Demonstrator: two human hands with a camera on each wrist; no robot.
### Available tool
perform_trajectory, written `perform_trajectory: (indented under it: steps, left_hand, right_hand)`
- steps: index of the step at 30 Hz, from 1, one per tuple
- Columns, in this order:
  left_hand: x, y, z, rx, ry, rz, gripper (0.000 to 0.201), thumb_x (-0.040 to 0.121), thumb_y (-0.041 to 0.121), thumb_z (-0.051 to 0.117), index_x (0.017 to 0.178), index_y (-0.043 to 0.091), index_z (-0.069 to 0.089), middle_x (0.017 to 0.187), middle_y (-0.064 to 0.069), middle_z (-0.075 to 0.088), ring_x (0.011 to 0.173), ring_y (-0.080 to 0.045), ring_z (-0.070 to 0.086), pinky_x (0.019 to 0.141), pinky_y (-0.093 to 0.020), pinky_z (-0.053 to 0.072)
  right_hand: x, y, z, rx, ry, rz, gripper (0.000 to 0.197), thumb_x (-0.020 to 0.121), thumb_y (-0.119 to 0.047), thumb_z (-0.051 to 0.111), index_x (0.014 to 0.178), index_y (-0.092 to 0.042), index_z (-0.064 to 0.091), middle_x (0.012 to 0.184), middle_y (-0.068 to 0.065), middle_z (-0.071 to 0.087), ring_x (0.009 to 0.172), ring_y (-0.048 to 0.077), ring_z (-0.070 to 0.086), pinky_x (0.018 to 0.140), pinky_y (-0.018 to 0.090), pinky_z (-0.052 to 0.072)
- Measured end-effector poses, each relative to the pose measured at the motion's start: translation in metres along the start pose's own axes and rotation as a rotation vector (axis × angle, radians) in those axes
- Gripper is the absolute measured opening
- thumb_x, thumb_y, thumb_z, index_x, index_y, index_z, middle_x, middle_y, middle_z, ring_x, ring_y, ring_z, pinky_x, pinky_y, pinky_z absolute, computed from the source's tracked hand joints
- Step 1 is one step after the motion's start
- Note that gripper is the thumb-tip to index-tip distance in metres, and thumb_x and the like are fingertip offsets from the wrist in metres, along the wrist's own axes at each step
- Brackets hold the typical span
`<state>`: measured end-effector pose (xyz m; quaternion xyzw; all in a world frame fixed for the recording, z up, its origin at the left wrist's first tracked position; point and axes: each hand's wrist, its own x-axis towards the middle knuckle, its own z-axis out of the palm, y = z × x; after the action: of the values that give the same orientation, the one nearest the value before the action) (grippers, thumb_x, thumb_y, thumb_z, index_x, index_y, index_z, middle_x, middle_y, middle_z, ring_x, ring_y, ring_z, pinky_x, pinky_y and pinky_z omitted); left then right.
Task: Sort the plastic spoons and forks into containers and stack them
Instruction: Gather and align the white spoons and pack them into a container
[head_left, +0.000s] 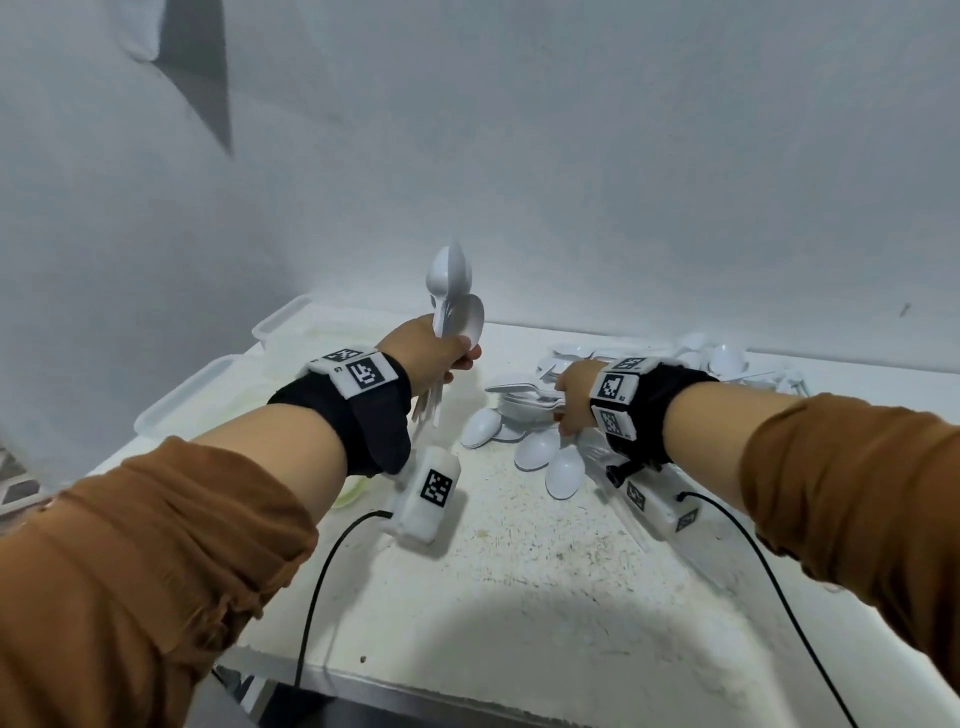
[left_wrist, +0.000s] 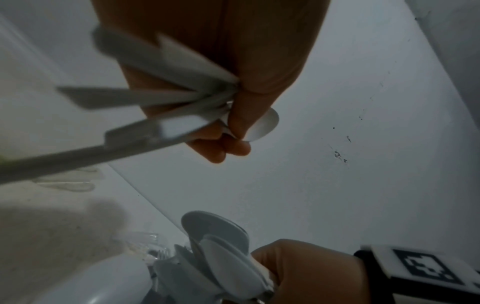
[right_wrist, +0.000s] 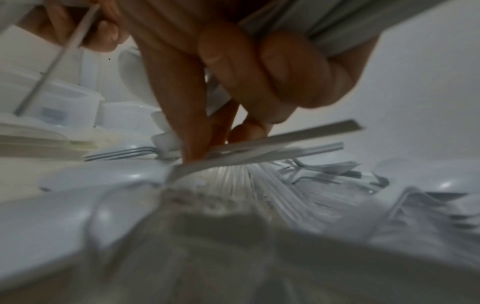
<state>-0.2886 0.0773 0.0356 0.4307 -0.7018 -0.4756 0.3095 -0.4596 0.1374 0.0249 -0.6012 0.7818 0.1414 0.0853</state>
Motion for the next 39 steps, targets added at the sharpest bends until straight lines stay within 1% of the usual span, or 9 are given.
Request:
perform_trajectory:
  steps: [3, 8, 13, 18, 21, 24, 30, 36, 39]
  left_hand:
    - [0.005, 0.0, 0.001, 0.11, -0.001, 0.01, 0.016, 0.095, 0.015, 0.042, 0.083, 0.021, 0.052, 0.08, 0.011, 0.061, 0.082, -0.011, 0.061, 0.081, -0.026, 0.043]
    - [0.013, 0.001, 0.007, 0.205, 0.003, 0.01, 0.023, 0.097, 0.032, 0.041, 0.082, 0.019, 0.052, 0.082, 0.005, 0.06, 0.078, -0.017, 0.055, 0.077, -0.03, 0.042]
    - [0.023, 0.002, 0.017, 0.358, 0.004, -0.05, 0.035, 0.098, 0.036, 0.041, 0.101, 0.007, 0.061, 0.11, -0.012, 0.064, 0.088, -0.027, 0.054, 0.081, -0.031, 0.041]
    - [0.03, 0.002, 0.031, 0.343, -0.032, -0.165, 0.055, 0.094, 0.057, 0.035, 0.072, 0.011, 0.056, 0.073, -0.004, 0.055, 0.063, -0.022, 0.048, 0.066, -0.028, 0.036]
    - [0.037, -0.004, 0.036, 0.419, -0.073, -0.195, 0.055, 0.093, 0.057, 0.037, 0.068, 0.011, 0.053, 0.079, -0.007, 0.058, 0.072, -0.024, 0.051, 0.077, -0.028, 0.036]
    - [0.042, -0.01, 0.037, 0.481, -0.136, -0.217, 0.06, 0.087, 0.063, 0.044, 0.086, 0.005, 0.058, 0.09, -0.008, 0.06, 0.085, -0.025, 0.056, 0.082, -0.031, 0.04]
    - [0.051, -0.021, 0.049, 0.999, -0.22, -0.161, 0.042, 0.081, 0.054, 0.062, 0.08, 0.013, 0.052, 0.072, -0.001, 0.052, 0.07, -0.019, 0.054, 0.062, -0.026, 0.041]
    - [0.059, -0.028, 0.05, 1.087, -0.258, -0.118, 0.033, 0.083, 0.037, 0.064, 0.1, 0.011, 0.055, 0.082, -0.002, 0.052, 0.082, -0.024, 0.053, 0.075, -0.03, 0.046]
    - [0.061, -0.029, 0.049, 1.085, -0.279, -0.138, 0.027, 0.082, 0.035, 0.065, 0.088, 0.012, 0.052, 0.074, 0.0, 0.051, 0.08, -0.024, 0.053, 0.071, -0.03, 0.043]
  right_hand:
    - [-0.002, 0.002, -0.004, 0.059, -0.011, -0.002, 0.048, 0.086, -0.025, 0.066, 0.128, -0.006, 0.052, 0.126, 0.011, 0.056, 0.107, 0.023, 0.055, 0.089, 0.03, 0.044]
    - [-0.013, 0.009, -0.019, -0.015, 0.014, -0.015, 0.011, 0.091, -0.024, 0.055, 0.093, -0.012, 0.056, 0.064, 0.001, 0.043, 0.056, 0.017, 0.043, 0.044, 0.017, 0.035]
    - [-0.029, 0.031, -0.028, 0.164, 0.047, 0.095, 0.016, 0.086, -0.018, 0.054, 0.081, -0.012, 0.068, 0.059, -0.006, 0.055, 0.044, 0.01, 0.045, 0.047, 0.02, 0.038]
    - [-0.04, 0.053, -0.026, 0.396, 0.147, 0.189, 0.023, 0.083, -0.025, 0.061, 0.063, -0.015, 0.056, 0.049, -0.004, 0.054, 0.042, 0.011, 0.047, 0.044, 0.017, 0.035]
    - [-0.043, 0.061, -0.022, 0.504, 0.184, 0.228, 0.024, 0.08, -0.03, 0.065, 0.061, -0.017, 0.058, 0.058, -0.001, 0.057, 0.055, 0.018, 0.051, 0.052, 0.022, 0.039]
    - [-0.045, 0.065, -0.016, 0.652, 0.191, 0.259, 0.029, 0.081, -0.028, 0.067, 0.058, -0.014, 0.057, 0.036, -0.007, 0.05, 0.031, 0.007, 0.044, 0.035, 0.012, 0.033]
    - [-0.041, 0.061, -0.006, 0.766, 0.207, 0.269, 0.027, 0.079, -0.031, 0.07, 0.061, -0.014, 0.059, 0.032, -0.007, 0.046, 0.029, 0.008, 0.041, 0.041, 0.019, 0.034]
    - [-0.039, 0.056, -0.005, 0.852, 0.205, 0.224, 0.021, 0.084, -0.024, 0.065, 0.067, -0.012, 0.061, 0.038, -0.008, 0.052, 0.025, 0.003, 0.038, 0.035, 0.012, 0.032]
    - [-0.04, 0.053, -0.004, 0.843, 0.196, 0.205, 0.022, 0.086, -0.022, 0.063, 0.068, -0.011, 0.061, 0.044, -0.007, 0.055, 0.024, 0.002, 0.037, 0.032, 0.008, 0.029]
